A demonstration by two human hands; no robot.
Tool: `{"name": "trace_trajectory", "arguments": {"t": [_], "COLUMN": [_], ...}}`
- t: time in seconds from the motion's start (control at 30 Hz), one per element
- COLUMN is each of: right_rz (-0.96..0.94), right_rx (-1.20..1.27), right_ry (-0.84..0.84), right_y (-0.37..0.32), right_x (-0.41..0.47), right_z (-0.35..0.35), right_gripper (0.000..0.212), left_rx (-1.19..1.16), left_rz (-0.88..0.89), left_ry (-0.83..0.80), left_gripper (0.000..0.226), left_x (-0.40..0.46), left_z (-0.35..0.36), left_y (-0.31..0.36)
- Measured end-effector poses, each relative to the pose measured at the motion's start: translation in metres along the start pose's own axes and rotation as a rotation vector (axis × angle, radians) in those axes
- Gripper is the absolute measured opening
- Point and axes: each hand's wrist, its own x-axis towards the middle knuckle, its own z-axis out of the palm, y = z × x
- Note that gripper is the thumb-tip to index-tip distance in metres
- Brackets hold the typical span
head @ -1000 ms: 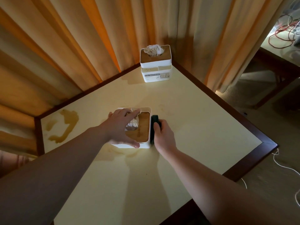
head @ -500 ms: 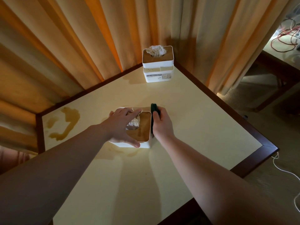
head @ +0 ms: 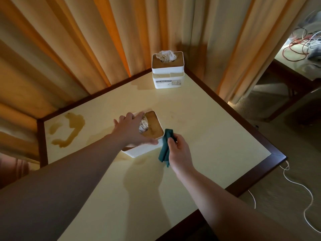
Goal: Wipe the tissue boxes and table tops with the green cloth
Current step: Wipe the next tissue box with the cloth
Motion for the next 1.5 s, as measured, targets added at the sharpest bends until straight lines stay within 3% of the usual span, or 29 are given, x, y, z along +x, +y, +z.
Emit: {"name": "trace_trajectory", "arguments": {"t": [0.07, 0.17, 0.33, 0.47, 0.7, 0.93, 1.03, 1.17, 1.23, 1.5], "right_rz": [0.003, 0.037, 0.066, 0.06, 0.038, -0.232, -0.337, -0.336, -0.316, -0.343], "right_rx": [0.007, 0.042, 0.051, 0.03, -0.017, -0.437, -0.729, -1.07, -1.183, -1.164], "right_ry": [0.031, 0.076, 0.102, 0.081, 0.076, 0.114, -0.004, -0.386, -0.477, -0.416], "right_y": [-0.008, -0.014, -0.013, -0.013, -0.016, -0.034, -0.03, 0.001, 0.014, 0.016], "right_x": [0.007, 0.014, 0.02, 0.016, 0.012, 0.011, 0.013, 0.014, 0.013, 0.009], "right_z": [-0.007, -0.018, -0.032, -0.03, -0.035, -0.061, -0.073, -0.075, -0.072, -0.067], "right_gripper": [0.017, 0.017, 0.018, 0.018, 0.017, 0.029, 0.036, 0.041, 0.047, 0.075], "left_rx": [0.012, -0.182, -0.081, -0.067, -0.12, -0.156, -0.148, -0.145, -0.143, -0.171], "left_rz": [-0.074, -0.121, 0.098, 0.108, 0.004, -0.003, 0.001, 0.005, 0.005, 0.008], "left_ry": [0.008, -0.014, -0.094, -0.163, -0.04, -0.01, 0.006, 0.011, 0.016, 0.036], "left_gripper": [0.145, 0.139, 0.157, 0.158, 0.155, 0.153, 0.151, 0.147, 0.147, 0.152], "left_x": [-0.001, -0.001, -0.006, -0.009, -0.017, -0.022, -0.025, -0.026, -0.025, -0.026], "left_z": [-0.002, -0.014, -0.04, -0.036, -0.015, -0.008, -0.005, -0.003, -0.002, 0.002], "left_y": [0.012, 0.017, 0.003, 0.006, 0.011, 0.007, 0.006, 0.006, 0.005, 0.004]}}
